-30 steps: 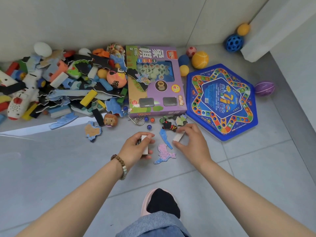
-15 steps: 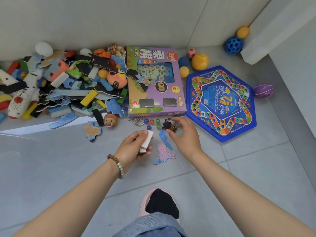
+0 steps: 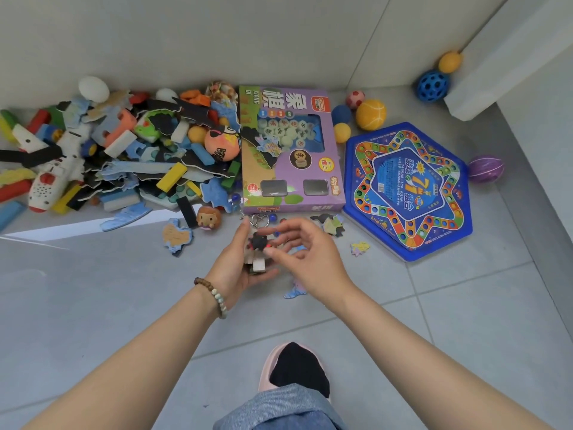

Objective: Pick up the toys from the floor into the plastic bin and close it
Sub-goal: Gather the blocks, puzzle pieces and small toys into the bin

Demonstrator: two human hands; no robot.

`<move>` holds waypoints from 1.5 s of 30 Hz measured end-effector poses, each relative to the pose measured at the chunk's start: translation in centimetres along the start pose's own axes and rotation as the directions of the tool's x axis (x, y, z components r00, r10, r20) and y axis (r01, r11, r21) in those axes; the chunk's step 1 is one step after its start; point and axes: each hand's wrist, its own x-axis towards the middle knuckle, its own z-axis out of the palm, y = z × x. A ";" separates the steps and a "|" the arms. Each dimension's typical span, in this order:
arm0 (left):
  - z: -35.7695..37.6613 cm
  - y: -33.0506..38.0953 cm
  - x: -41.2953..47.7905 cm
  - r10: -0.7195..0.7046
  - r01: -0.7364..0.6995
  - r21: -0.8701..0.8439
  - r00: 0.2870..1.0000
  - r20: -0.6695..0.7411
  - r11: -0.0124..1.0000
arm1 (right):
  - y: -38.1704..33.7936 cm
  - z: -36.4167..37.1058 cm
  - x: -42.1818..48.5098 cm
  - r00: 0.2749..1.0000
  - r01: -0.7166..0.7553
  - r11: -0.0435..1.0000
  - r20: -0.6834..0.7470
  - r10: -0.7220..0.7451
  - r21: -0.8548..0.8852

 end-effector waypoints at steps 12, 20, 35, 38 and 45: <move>-3.6 1.6 -0.5 0.035 -0.031 0.040 0.994 -0.100 0.999 | 5.3 1.6 3.5 0.982 0.137 0.686 0.007 -0.190 -0.715; -4.7 2.1 -1.1 0.014 -0.013 0.011 0.990 -0.143 1.000 | 7.5 2.6 5.2 0.878 0.228 0.489 -0.040 -0.478 -0.842; -5.4 6.9 -4.7 -0.020 0.045 0.151 0.986 -0.163 0.988 | -0.3 3.9 6.0 0.975 -0.208 0.978 -0.082 0.205 -0.028; -6.4 11.1 -8.7 -0.017 0.043 0.279 0.995 -0.095 0.959 | -5.4 5.2 4.0 0.858 -0.512 0.780 0.166 0.487 0.359; -11.9 21.1 -24.6 0.175 -0.163 0.186 0.983 -0.050 0.969 | -21.7 12.8 -2.1 0.581 -0.715 0.692 0.636 0.508 0.101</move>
